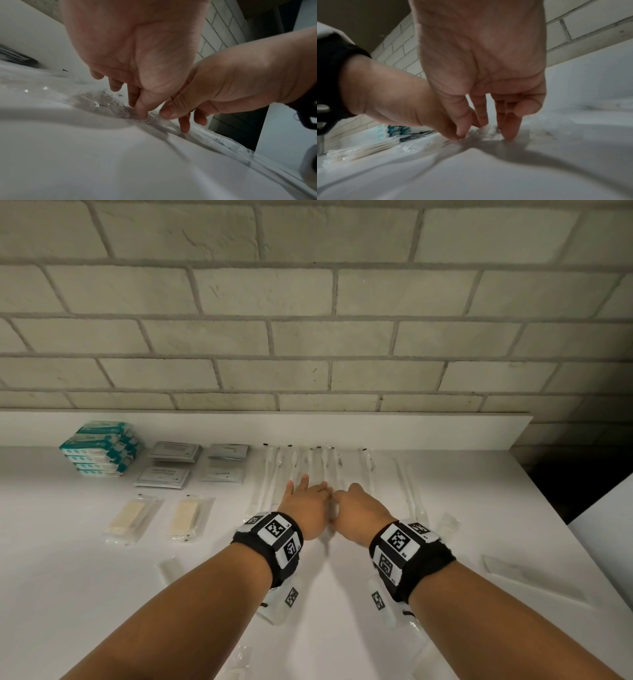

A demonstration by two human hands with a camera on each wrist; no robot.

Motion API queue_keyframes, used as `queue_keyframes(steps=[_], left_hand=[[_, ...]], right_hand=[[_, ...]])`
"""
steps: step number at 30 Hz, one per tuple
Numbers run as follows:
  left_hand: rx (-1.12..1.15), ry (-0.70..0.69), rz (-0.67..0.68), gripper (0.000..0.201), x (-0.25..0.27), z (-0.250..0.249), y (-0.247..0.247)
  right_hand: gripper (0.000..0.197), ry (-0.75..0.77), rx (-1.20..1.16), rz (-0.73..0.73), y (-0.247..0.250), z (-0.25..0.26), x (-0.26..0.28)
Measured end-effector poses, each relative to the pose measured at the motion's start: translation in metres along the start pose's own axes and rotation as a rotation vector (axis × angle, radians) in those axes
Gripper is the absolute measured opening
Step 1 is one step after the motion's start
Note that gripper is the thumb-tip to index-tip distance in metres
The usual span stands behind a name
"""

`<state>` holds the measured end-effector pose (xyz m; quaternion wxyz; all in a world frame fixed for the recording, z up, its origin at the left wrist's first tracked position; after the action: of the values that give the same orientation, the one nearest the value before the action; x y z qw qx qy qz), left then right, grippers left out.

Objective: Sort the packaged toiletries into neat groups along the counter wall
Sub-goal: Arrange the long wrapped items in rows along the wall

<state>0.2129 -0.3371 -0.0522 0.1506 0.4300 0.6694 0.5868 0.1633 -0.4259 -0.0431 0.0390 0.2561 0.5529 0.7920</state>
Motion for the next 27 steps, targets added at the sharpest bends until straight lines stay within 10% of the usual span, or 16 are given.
queue_keyframes(steps=[7, 15, 21, 27], left_hand=[[0.001, -0.083, 0.001, 0.074, -0.002, -0.009, 0.002], [-0.008, -0.087, 0.083, 0.065, -0.006, -0.019, -0.002], [0.022, -0.169, 0.039, 0.058, -0.007, -0.033, 0.000], [-0.045, -0.153, 0.094, 0.063, -0.011, -0.034, -0.011]], right_hand=[[0.040, -0.281, 0.165, -0.177, 0.029, -0.035, -0.003], [0.043, -0.084, 0.030, -0.133, 0.028, -0.034, -0.006], [0.042, -0.558, -0.111, -0.183, 0.055, -0.100, -0.009], [0.027, -0.323, 0.028, -0.096, 0.059, -0.089, -0.018]])
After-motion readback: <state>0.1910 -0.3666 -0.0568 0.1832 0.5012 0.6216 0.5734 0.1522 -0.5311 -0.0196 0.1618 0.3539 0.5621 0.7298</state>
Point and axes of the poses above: each hand's wrist, its own x-axis away from the middle knuckle, its own y-axis out of the back of the hand, z = x × y, the point moved 5 cm from there along -x, towards the middle knuckle, and after that the axes turned 7 degrees about -y, right-handed, at the moved point
